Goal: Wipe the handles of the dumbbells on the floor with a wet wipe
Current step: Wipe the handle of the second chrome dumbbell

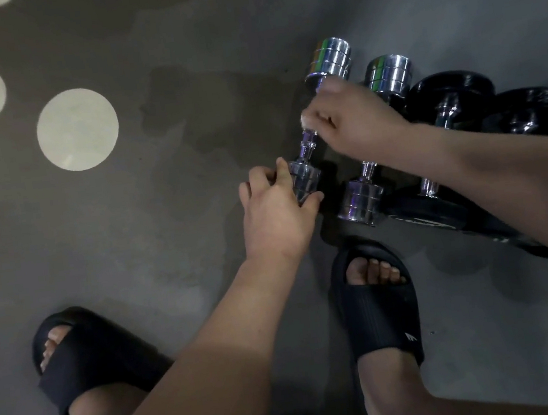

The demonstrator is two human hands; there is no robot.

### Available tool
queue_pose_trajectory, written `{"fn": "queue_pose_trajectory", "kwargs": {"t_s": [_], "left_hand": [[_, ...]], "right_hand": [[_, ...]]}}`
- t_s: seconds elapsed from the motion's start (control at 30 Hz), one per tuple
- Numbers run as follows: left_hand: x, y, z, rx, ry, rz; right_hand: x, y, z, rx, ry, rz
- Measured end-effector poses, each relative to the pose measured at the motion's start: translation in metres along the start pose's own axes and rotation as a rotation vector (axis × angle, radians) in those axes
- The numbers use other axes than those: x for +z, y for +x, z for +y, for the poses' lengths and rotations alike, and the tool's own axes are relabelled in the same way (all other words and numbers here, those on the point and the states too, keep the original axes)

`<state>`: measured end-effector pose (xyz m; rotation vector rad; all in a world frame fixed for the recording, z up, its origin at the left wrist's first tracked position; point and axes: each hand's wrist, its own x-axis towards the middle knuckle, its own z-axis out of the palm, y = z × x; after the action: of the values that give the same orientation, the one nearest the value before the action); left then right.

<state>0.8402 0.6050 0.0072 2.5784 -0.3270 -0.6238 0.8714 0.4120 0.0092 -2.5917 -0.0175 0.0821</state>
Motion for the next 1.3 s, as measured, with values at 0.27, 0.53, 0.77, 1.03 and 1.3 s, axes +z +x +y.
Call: {"fn": "queue_pose_trajectory", "kwargs": {"t_s": [0.27,0.53,0.77,1.03,1.3], "left_hand": [[0.001,-0.002,0.001,-0.005,-0.004,0.011],[0.001,-0.002,0.001,-0.012,0.008,0.003],[0.002,-0.003,0.0,-0.005,0.0,-0.004],[0.0,-0.003,0.0,0.001,0.027,-0.008],[-0.009,0.004,-0.002,-0.024,-0.005,-0.062]], "right_hand": [[0.006,0.003,0.008,0.199,-0.144,0.098],[0.017,-0.009,0.001,0.104,0.059,0.109],[0.002,-0.016,0.001,-0.199,0.105,-0.206],[0.009,-0.02,-0.002,-0.195,0.083,-0.186],[0.012,-0.026,0.004,-0.205,0.042,-0.213]]}}
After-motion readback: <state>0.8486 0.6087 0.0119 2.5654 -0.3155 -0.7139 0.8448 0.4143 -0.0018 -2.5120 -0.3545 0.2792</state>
